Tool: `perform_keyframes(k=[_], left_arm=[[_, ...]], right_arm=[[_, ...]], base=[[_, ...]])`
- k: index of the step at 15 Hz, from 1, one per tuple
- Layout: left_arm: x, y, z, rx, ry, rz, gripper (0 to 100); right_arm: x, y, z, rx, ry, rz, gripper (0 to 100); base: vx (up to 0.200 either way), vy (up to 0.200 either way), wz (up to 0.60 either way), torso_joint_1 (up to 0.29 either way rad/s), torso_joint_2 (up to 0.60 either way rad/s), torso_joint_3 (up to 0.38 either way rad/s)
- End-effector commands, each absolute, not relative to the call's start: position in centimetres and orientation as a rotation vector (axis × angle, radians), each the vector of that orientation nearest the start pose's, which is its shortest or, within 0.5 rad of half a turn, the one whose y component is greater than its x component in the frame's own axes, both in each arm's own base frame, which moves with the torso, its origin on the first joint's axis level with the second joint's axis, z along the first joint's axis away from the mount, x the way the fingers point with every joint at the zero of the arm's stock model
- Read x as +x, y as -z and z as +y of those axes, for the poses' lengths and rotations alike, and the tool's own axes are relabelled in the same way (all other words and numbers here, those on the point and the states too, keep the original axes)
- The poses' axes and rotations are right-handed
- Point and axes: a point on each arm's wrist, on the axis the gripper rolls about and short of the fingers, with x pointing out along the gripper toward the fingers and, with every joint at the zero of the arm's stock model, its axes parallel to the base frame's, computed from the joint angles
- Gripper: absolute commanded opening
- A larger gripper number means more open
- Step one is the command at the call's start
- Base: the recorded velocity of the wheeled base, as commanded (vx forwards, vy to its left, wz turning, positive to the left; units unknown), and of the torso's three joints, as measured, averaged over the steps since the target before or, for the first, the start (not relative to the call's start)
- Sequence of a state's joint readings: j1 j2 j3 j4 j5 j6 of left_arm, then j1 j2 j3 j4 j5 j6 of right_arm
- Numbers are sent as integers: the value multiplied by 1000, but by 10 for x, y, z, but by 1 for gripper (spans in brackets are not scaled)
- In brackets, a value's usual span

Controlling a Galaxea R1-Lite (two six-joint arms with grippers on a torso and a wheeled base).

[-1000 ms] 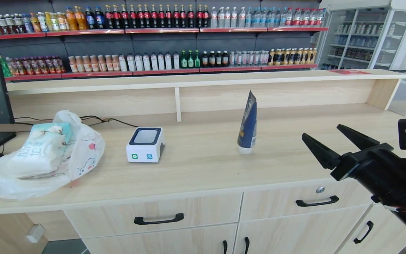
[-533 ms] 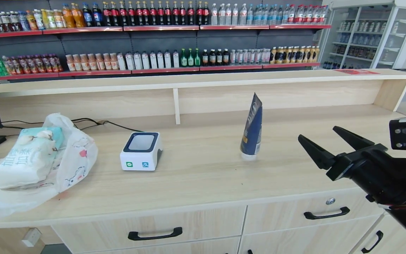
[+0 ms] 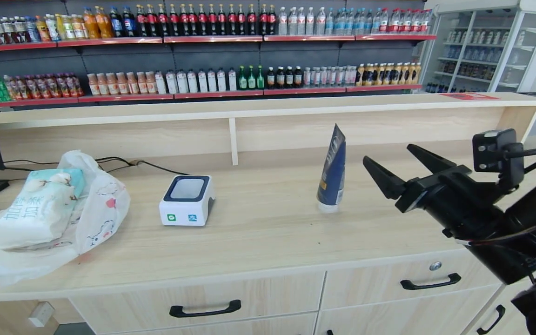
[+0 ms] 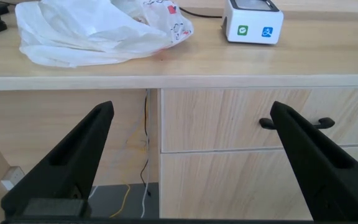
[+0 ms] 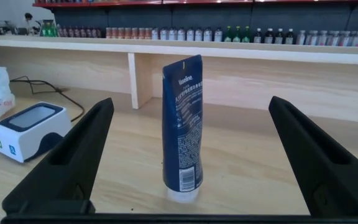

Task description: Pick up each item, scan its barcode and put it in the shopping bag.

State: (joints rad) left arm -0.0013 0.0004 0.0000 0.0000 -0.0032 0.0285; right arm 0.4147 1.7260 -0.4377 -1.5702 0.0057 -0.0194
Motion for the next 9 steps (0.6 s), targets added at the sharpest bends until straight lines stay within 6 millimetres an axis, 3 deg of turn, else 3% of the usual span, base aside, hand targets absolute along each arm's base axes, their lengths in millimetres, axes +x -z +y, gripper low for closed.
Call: perform_keyframes(k=[1,9], left_arm=[[-23,-76,0,29,5,-2,100],[-23,-76,0,29,5,-2,100]], right_arm=[[270,-166,121,31,-419,-262,100],[295,-161,134,35,-419,-275,100]], base=[[0,0,0,0,0,0],[0,0,0,0,0,0]])
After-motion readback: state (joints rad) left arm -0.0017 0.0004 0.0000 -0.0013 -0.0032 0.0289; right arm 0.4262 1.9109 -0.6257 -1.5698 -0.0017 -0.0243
